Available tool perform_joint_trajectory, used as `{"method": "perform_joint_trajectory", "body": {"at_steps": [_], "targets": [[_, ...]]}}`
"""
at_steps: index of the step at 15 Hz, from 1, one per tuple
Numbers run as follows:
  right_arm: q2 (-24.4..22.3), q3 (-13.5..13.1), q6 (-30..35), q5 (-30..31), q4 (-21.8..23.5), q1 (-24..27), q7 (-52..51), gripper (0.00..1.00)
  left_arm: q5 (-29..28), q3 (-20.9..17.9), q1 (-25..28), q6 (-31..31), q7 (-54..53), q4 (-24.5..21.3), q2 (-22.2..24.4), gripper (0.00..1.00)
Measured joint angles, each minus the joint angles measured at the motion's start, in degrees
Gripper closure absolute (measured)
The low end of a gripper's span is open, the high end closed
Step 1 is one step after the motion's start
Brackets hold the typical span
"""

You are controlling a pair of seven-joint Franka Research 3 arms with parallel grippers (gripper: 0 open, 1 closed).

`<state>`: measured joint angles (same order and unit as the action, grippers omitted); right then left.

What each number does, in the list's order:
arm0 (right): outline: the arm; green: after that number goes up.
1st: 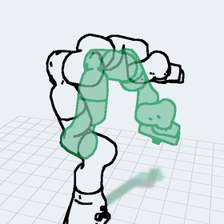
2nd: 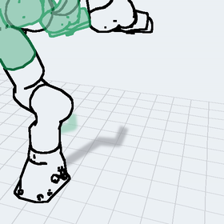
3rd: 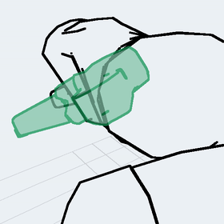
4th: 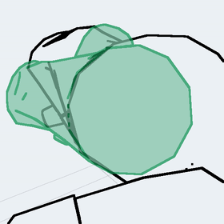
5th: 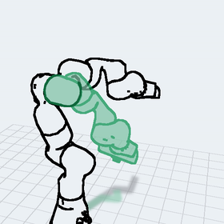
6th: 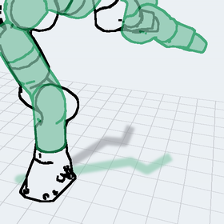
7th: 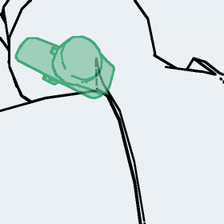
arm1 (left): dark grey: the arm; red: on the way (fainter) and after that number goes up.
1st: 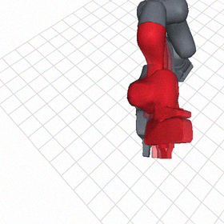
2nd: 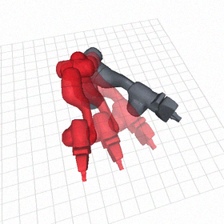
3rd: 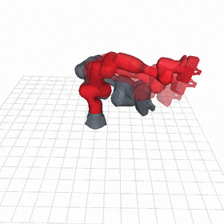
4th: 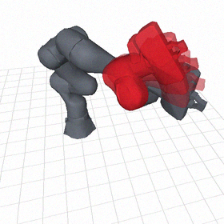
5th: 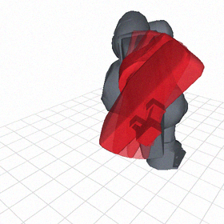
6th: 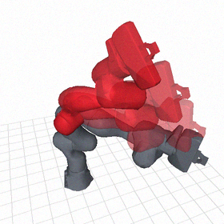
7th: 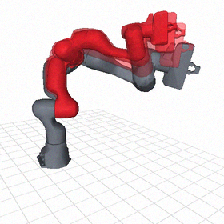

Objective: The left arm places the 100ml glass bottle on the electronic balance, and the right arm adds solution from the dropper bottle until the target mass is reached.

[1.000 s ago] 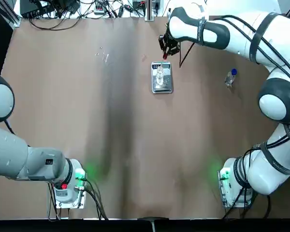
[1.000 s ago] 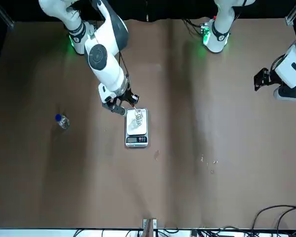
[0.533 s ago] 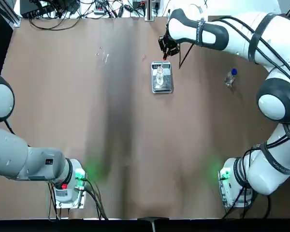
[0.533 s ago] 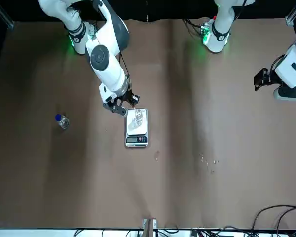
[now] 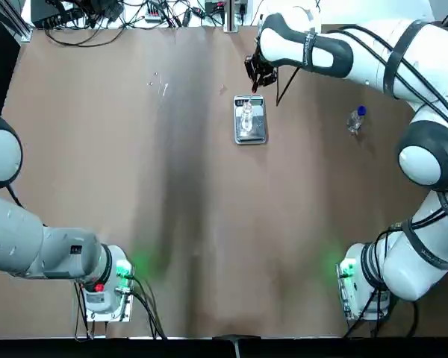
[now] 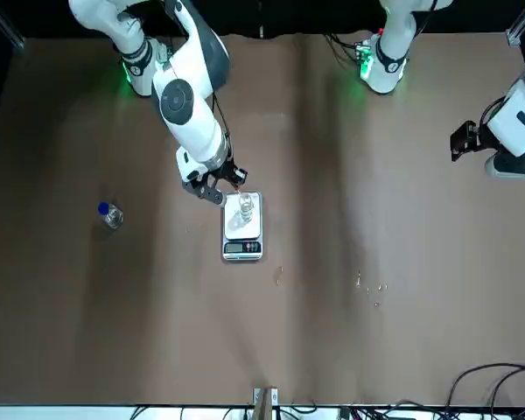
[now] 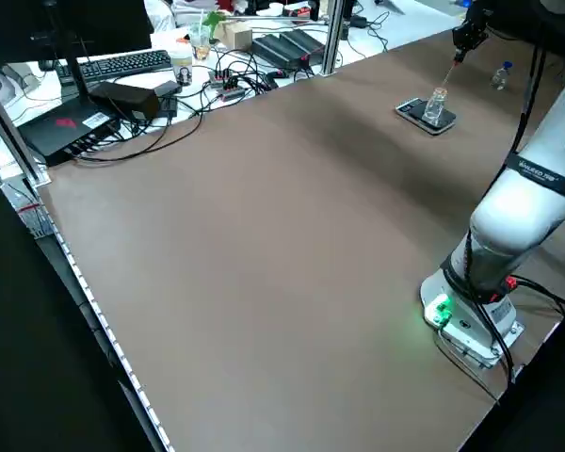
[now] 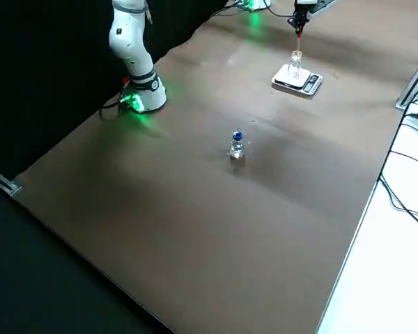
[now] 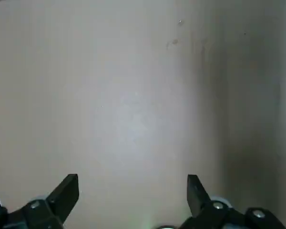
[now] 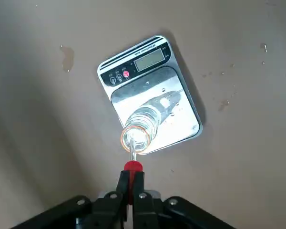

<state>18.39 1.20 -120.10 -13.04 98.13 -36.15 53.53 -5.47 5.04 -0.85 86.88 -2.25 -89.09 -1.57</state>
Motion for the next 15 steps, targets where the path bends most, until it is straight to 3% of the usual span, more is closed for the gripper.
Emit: {"method": "perform_joint_trajectory", "body": {"at_steps": [11, 14, 15], "targets": [[-2.2, -1.0, 0.8, 0.0, -3.4, 0.2, 2.4, 0.94, 0.0, 0.0, 0.0, 0.0, 0.0, 0.0, -0.2, 0.0], [-5.2, -1.5, 4.2, 0.0, -3.6, 3.5, 2.4, 0.94, 0.0, 0.0, 0.0, 0.0, 0.0, 0.0, -0.3, 0.0], [-7.0, -1.7, 5.4, 0.1, -3.6, 7.0, 1.3, 0.94, 0.0, 0.0, 0.0, 0.0, 0.0, 0.0, -0.3, 0.0]]}}
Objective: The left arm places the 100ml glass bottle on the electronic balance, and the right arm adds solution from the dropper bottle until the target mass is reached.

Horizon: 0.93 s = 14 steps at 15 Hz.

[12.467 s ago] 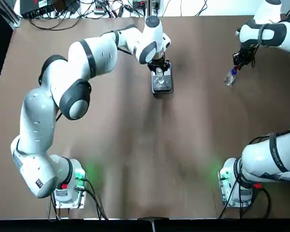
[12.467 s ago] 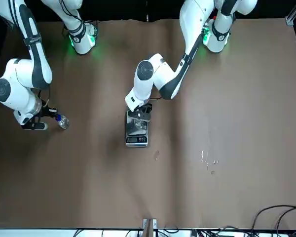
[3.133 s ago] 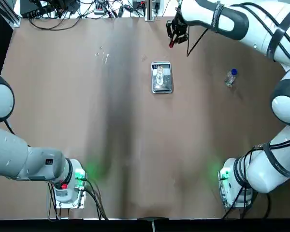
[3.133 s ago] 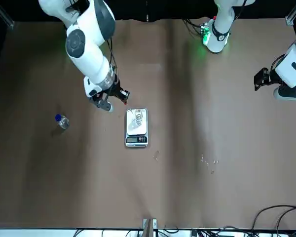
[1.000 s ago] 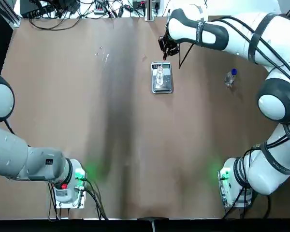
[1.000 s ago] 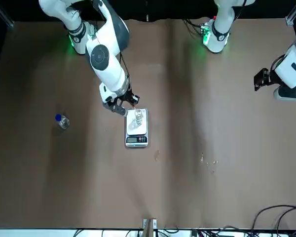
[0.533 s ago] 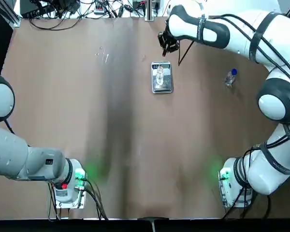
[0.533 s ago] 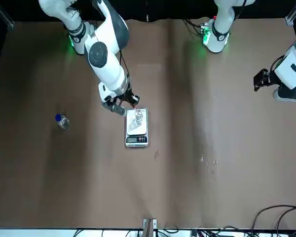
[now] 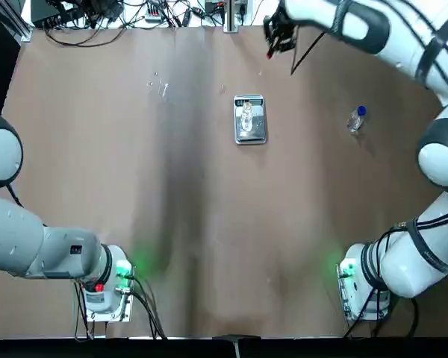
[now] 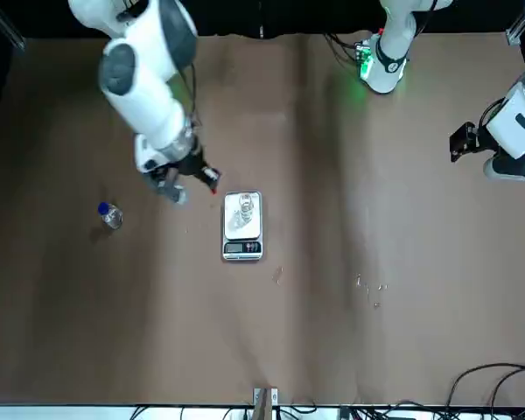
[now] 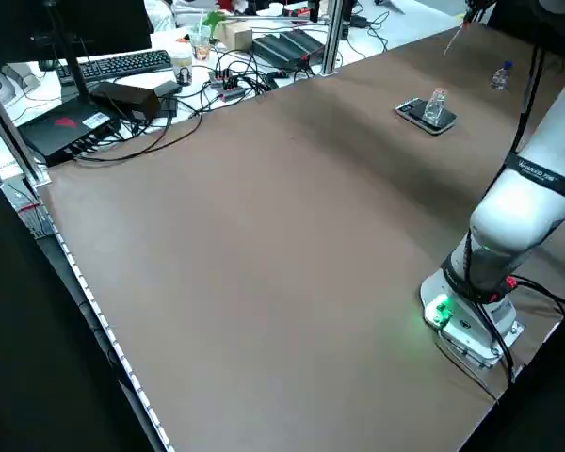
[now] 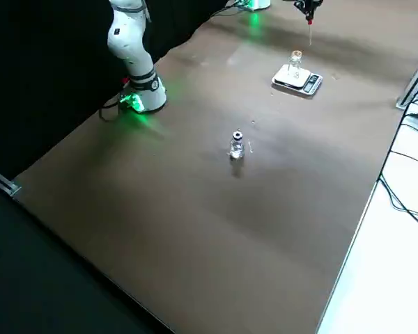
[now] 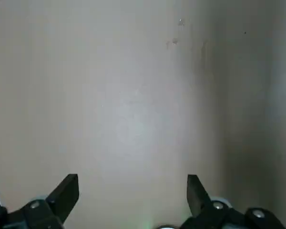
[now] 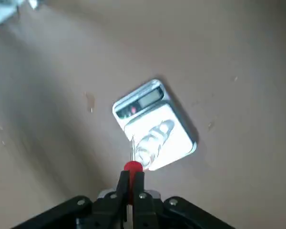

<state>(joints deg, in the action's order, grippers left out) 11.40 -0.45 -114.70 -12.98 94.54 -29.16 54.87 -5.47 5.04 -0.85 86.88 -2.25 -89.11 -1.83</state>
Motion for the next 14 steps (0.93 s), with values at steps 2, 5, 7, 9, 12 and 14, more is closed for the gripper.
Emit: {"method": "perform_joint_trajectory", "body": {"at_steps": [2, 5, 7, 9, 12, 14], "targets": [[-1.3, -0.1, 2.0, 0.0, 0.0, 3.7, -1.7, 0.94, 0.0, 0.0, 0.0, 0.0, 0.0, 0.0, 0.0, 0.0], [-2.5, -0.3, 7.3, 0.0, 0.0, 9.6, -8.1, 0.94, 0.0, 0.0, 0.0, 0.0, 0.0, 0.0, 0.0, 0.0], [-3.3, -0.4, 13.4, 0.0, 0.0, 14.4, -15.6, 0.94, 0.0, 0.0, 0.0, 0.0, 0.0, 0.0, 0.0, 0.0], [-4.2, -0.5, 17.0, 0.2, 0.0, 19.1, -21.9, 0.94, 1.5, 0.0, 0.3, 0.8, 0.0, 0.0, 0.0, 0.0], [-6.0, -0.6, 18.5, 1.6, 1.6, 25.1, -28.7, 0.94, 5.2, -0.1, 0.9, 3.1, 0.0, 0.0, 0.0, 0.0], [-7.4, -0.6, 18.3, 3.2, 4.2, 28.5, -32.2, 0.94, 5.6, -0.3, 0.9, 3.4, 0.0, 0.0, 0.0, 0.0]]}}
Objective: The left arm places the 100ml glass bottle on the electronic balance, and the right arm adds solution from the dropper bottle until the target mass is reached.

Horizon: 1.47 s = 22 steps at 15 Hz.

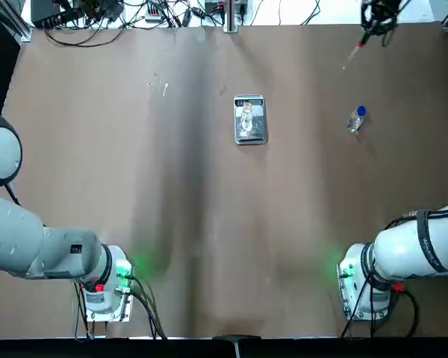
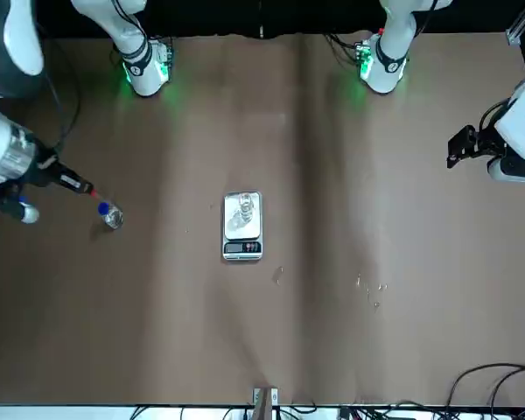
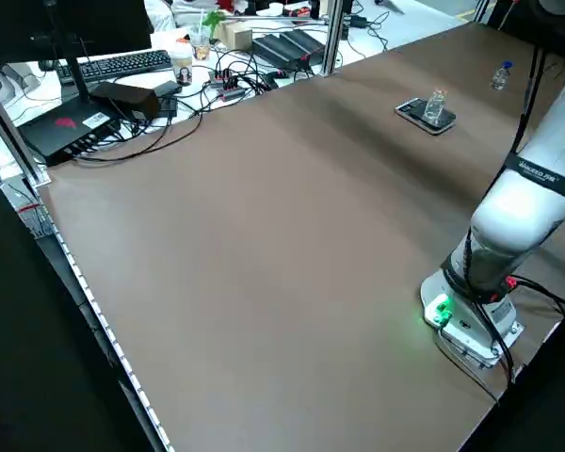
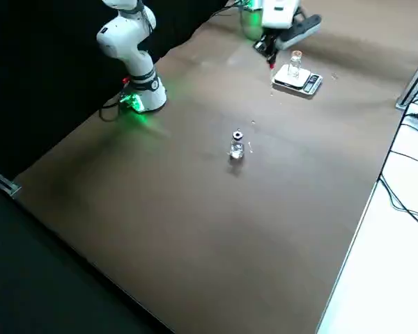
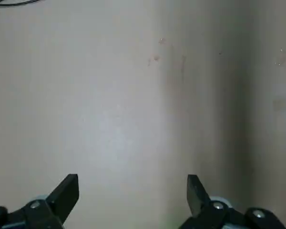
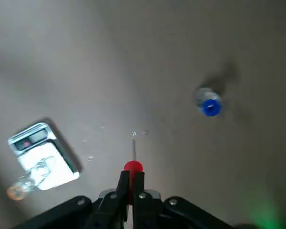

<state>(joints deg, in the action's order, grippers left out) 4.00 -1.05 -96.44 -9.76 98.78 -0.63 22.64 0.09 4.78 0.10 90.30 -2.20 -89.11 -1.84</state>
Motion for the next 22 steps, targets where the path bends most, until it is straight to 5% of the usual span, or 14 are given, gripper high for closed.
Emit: {"method": "perform_joint_trajectory", "body": {"at_steps": [11, 22], "targets": [[-3.9, 0.1, -11.5, 4.1, 18.9, 9.2, -17.5, 0.94, 0.0, 0.0, 0.0, 0.5, 1.0, 0.0, 0.0, 0.0], [-3.9, 0.3, -16.6, 4.1, 21.6, 10.4, -20.1, 0.94, 0.0, 0.0, 0.0, 0.5, 1.0, 0.0, 0.0, 0.0]]}}
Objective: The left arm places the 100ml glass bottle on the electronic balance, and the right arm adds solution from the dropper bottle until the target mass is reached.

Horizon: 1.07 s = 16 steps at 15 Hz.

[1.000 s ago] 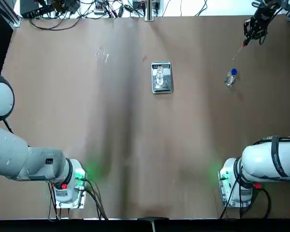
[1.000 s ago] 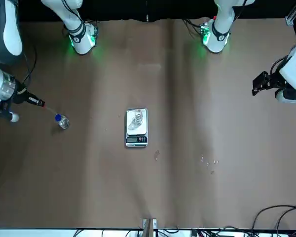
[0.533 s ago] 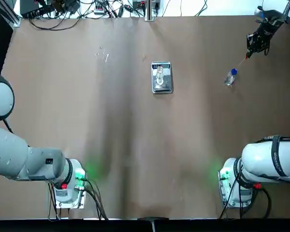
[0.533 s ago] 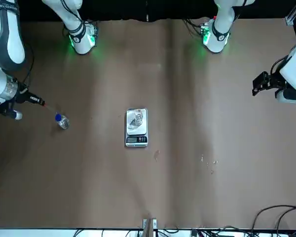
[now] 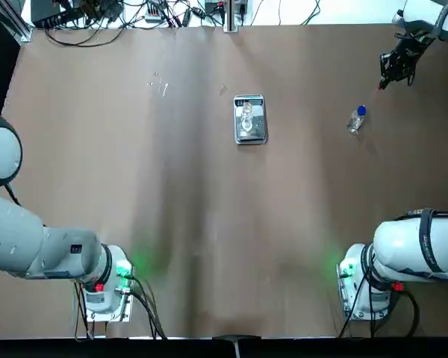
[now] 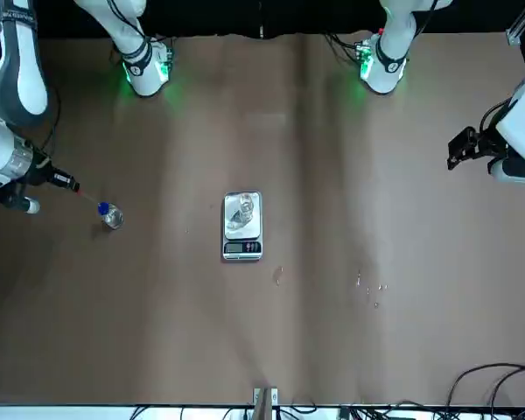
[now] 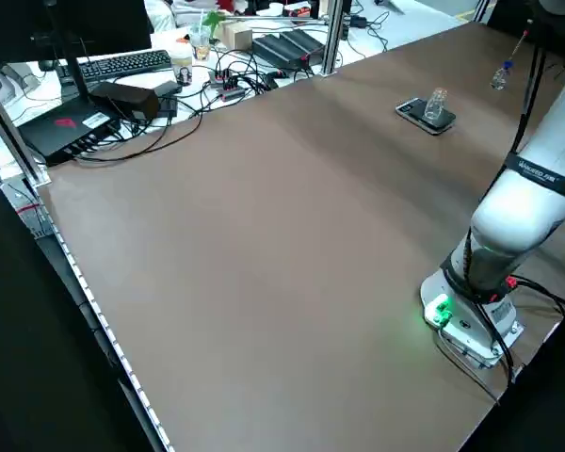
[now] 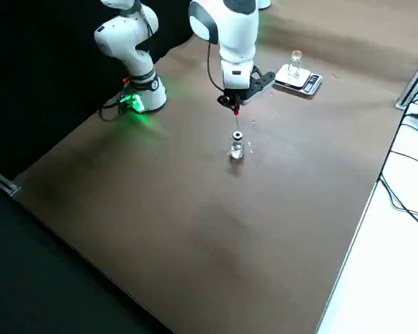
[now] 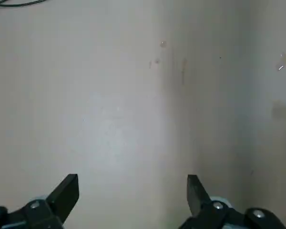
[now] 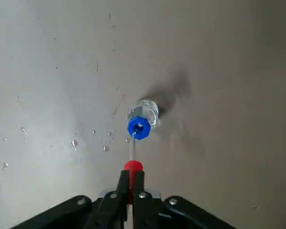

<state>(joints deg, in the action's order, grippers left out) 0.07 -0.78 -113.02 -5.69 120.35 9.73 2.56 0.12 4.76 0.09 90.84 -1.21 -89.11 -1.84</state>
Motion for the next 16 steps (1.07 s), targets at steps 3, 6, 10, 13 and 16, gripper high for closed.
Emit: {"method": "perform_joint_trajectory", "body": {"at_steps": [3, 6, 10, 13, 16], "targets": [[0.0, 0.0, -1.0, 0.0, 1.1, 0.0, -0.2, 0.94, 0.0, 0.0, 0.0, 0.0, 0.0, 0.0, 0.0, 0.0], [0.0, 0.0, -3.2, 0.0, 2.4, 0.0, -0.4, 0.94, 0.0, 0.0, 0.0, 0.0, 0.0, 0.0, 0.0, 0.0], [0.0, 0.1, -4.5, 0.0, 3.4, 0.0, -0.6, 0.94, 0.0, 0.0, 0.0, 0.0, 0.0, 0.0, 0.0, 0.0], [0.0, 0.2, -5.9, 0.1, 4.3, 0.0, -0.7, 0.94, 0.0, 0.0, 0.0, 0.0, 0.0, 0.0, 0.0, 0.0], [0.0, 0.2, -7.9, 0.3, 5.7, 0.0, -0.7, 0.94, 0.0, -0.1, 0.0, 0.0, 0.0, 0.0, 0.0, 0.0]]}}
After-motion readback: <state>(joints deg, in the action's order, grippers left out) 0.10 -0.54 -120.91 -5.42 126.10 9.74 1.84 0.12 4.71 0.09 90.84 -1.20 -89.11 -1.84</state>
